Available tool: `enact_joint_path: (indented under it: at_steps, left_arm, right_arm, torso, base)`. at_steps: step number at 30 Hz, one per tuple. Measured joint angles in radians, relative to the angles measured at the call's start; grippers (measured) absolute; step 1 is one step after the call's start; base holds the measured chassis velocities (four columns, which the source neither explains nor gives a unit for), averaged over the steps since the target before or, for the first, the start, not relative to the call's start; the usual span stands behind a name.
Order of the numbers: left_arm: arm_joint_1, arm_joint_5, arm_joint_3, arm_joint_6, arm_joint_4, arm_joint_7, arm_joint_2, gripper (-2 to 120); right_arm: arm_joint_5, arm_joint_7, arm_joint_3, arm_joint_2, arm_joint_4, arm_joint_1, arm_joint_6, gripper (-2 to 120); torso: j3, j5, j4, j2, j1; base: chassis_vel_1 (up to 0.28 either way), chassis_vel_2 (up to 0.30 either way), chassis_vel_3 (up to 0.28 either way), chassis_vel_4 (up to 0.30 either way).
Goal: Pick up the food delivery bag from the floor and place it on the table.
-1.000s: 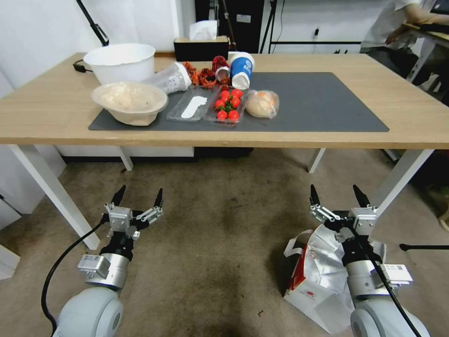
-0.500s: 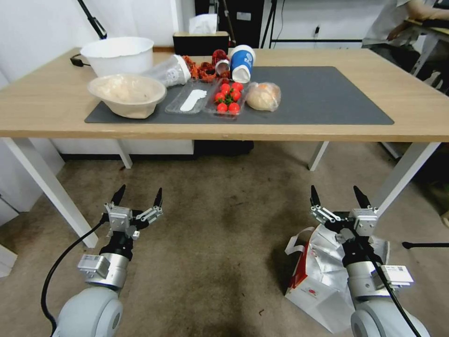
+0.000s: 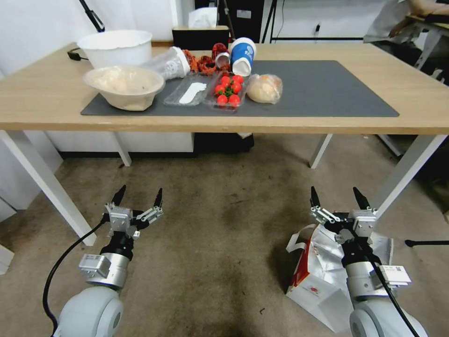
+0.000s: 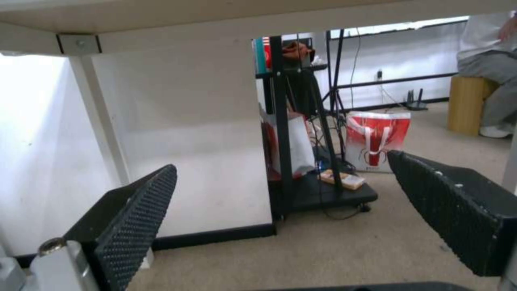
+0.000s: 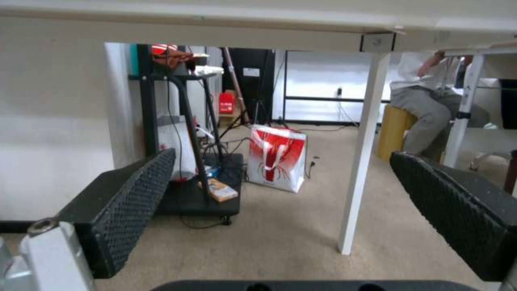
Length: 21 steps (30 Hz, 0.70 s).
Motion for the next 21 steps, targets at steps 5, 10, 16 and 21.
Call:
enact_joint_path:
  at_steps: [5, 10, 16, 21]
  left_arm:
    - [-0.001, 0.0, 0.001, 0.0, 0.002, 0.0, 0.0, 98]
    - [-0.002, 0.001, 0.003, 0.0, 0.004, 0.001, -0.001, 98]
    - [-0.003, 0.001, 0.002, 0.0, 0.004, 0.001, -0.002, 98]
    - [-0.002, 0.0, 0.001, -0.001, 0.006, 0.001, -0.001, 98]
  right_arm:
    - [0.006, 0.0, 0.005, -0.002, -0.001, 0.001, -0.001, 100]
    - [0.013, 0.0, 0.011, -0.006, -0.004, 0.002, -0.001, 100]
    - [0.019, 0.0, 0.013, -0.005, -0.006, 0.007, -0.004, 100]
    - [0.021, 0.0, 0.013, -0.005, -0.007, 0.006, -0.005, 100]
  torso:
    - [-0.015, 0.0, 0.0, -0.02, -0.005]
    - [-0.031, 0.0, 0.0, -0.04, -0.01]
    - [-0.045, 0.0, 0.0, -0.057, -0.012]
    - [-0.065, 0.0, 0.0, -0.082, -0.017]
  base:
    - [0.0, 0.0, 0.0, 0.0]
    - [0.0, 0.0, 0.0, 0.0]
    - [0.0, 0.0, 0.0, 0.0]
    - [0.0, 0.0, 0.0, 0.0]
